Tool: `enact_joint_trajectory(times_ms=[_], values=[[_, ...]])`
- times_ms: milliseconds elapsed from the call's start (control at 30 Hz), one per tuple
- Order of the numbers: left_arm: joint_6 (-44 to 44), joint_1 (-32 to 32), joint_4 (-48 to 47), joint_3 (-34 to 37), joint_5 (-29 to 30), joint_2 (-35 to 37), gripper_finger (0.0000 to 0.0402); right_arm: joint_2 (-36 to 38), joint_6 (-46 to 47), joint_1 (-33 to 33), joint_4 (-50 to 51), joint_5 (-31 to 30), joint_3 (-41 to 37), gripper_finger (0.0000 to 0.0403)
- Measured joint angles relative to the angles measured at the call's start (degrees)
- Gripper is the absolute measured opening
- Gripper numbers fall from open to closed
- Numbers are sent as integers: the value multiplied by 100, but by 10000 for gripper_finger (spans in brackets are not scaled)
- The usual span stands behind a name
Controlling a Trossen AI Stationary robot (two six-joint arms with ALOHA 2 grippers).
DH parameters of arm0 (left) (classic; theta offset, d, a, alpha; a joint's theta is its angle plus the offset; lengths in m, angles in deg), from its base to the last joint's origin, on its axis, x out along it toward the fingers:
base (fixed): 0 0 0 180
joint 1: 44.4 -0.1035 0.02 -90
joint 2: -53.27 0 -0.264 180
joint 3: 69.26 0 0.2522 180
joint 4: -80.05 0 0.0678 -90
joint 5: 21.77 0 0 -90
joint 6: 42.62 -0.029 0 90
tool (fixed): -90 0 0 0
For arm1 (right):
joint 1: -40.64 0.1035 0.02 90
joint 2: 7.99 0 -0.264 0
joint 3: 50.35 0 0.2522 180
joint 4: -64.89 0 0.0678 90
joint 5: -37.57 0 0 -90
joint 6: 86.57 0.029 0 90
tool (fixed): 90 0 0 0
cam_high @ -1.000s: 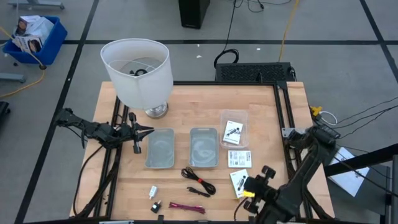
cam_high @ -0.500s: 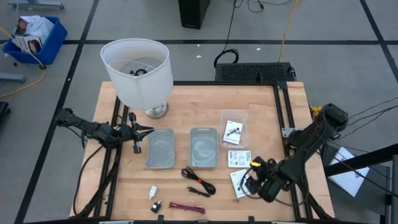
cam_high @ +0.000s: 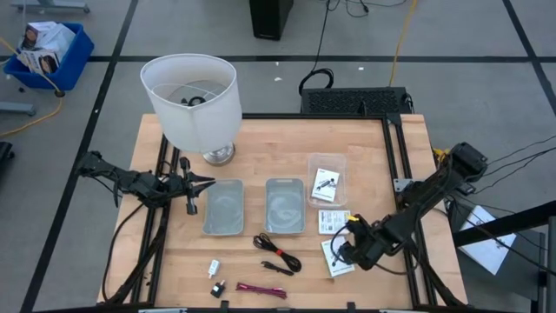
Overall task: Pick and place items into bin
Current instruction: Put the bottom white card reader box into the transparent bin
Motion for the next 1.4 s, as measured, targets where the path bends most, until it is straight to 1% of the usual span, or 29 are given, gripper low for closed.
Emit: enact_joint_trajectory(times_ms=[100,200,500,633,700,800,1100,1167,1300,1400], values=[[0,0,-3,0,2,0,47,-127,-108,-79,-94,176,0,286],[-39,0,-5,0,2,0,47,-286,-183,-117,-335,181,2,286],[-111,0,-12,0,2,0,47,-771,-75,-150,-607,542,24,285],[-113,0,-13,0,4,0,47,-1006,-80,-150,-620,571,37,273],[-113,0,-13,0,4,0,47,-1120,-148,-150,-707,619,37,255],[-114,0,-14,0,2,0,47,-1256,-212,-150,-860,619,30,212],[-94,0,-14,0,4,0,47,-1489,-414,-144,-986,631,21,26],[-92,0,-14,0,2,0,47,-1502,-516,-144,-986,615,22,10],[-90,0,-14,0,2,0,47,-1409,-526,-144,-968,584,11,6],[-89,0,-14,0,2,0,47,-1137,-542,-140,-1059,258,11,3]])
